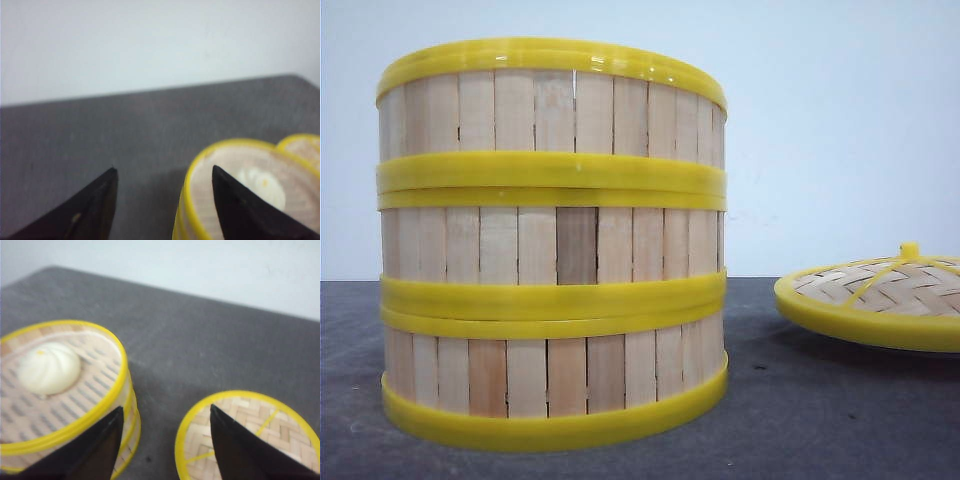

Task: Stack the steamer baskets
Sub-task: 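Open the left gripper and withdraw it from the stack, then lower the right gripper and grasp the lid's yellow center knob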

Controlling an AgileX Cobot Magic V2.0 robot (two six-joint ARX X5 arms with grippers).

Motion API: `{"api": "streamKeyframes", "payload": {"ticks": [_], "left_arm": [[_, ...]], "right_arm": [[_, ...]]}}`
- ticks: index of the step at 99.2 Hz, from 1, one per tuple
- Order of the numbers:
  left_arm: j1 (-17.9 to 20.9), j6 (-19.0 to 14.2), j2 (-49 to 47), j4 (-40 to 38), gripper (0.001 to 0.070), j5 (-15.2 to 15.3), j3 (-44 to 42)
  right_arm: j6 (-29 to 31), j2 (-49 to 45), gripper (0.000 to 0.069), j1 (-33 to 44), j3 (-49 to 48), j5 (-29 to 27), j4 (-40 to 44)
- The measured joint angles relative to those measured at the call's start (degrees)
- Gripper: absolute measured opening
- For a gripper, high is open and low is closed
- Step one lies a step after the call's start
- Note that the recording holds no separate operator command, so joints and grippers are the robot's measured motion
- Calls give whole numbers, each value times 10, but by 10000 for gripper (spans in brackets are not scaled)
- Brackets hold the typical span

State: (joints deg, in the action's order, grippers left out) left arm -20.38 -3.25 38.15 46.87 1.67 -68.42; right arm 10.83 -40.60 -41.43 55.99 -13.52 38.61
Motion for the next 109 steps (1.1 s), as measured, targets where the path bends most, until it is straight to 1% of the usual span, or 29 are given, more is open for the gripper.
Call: {"api": "streamKeyframes", "payload": {"ticks": [7,21,36,50,64,89,104,109], "left_arm": [[0,0,-28,8,358,0,28],[0,-14,-98,10,358,-1,93],[0,-30,-171,13,358,-1,144],[0,-36,-196,44,358,-2,157],[0,-37,-204,56,358,-2,157],[0,-37,-204,56,358,-2,157],[0,-37,-204,56,358,-2,157],[0,-37,-204,56,358,-2,157]], "right_arm": [[6,-27,332,13,0,0,0],[17,-88,332,59,0,3,0],[24,-157,332,139,0,53,11],[26,-221,332,219,0,91,13],[25,-276,332,273,0,93,-8],[18,-359,332,282,0,88,-37],[11,-379,332,273,0,48,-59],[9,-381,332,272,0,44,-65]]}}
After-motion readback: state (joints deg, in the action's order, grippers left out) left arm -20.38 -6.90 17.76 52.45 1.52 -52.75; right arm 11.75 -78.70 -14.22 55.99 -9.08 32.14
